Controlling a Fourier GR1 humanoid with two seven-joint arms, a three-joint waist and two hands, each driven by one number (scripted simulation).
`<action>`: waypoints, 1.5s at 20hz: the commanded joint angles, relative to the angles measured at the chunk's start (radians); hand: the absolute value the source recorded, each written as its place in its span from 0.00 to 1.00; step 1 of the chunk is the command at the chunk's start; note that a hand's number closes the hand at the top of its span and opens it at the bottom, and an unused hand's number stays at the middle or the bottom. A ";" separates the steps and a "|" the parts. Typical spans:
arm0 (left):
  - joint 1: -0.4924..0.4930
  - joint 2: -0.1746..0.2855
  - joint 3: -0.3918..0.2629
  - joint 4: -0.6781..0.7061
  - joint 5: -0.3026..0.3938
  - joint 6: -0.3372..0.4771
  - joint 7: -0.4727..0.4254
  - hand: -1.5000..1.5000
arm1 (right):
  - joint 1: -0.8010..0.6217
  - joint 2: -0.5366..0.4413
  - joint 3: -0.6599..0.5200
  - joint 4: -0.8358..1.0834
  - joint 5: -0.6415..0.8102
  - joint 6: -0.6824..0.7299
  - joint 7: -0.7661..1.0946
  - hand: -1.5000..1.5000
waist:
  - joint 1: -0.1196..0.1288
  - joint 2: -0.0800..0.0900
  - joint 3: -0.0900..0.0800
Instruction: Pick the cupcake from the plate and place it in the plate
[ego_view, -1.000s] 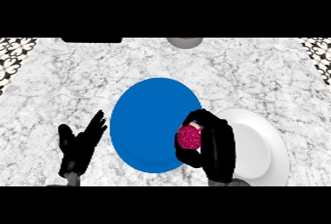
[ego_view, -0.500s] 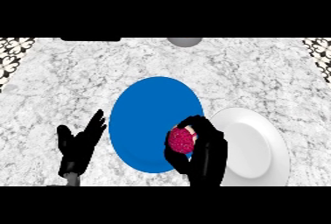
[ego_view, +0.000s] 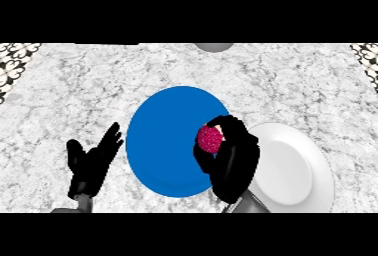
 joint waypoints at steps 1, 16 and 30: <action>0.003 -0.002 0.007 0.041 -0.003 -0.009 -0.039 0.50 | -0.102 0.009 -0.034 0.083 0.050 -0.070 0.269 1.00 | 0.006 0.007 -0.001; -0.056 -0.019 -0.009 0.035 -0.012 -0.008 0.010 0.50 | -0.271 0.009 -0.115 0.527 -0.562 -0.156 0.024 0.00 | 0.023 0.017 0.001; 0.008 -0.018 0.001 0.000 -0.022 0.010 0.006 0.50 | -0.211 0.009 -0.097 0.432 -0.788 -0.612 -0.297 0.00 | -0.020 0.002 0.000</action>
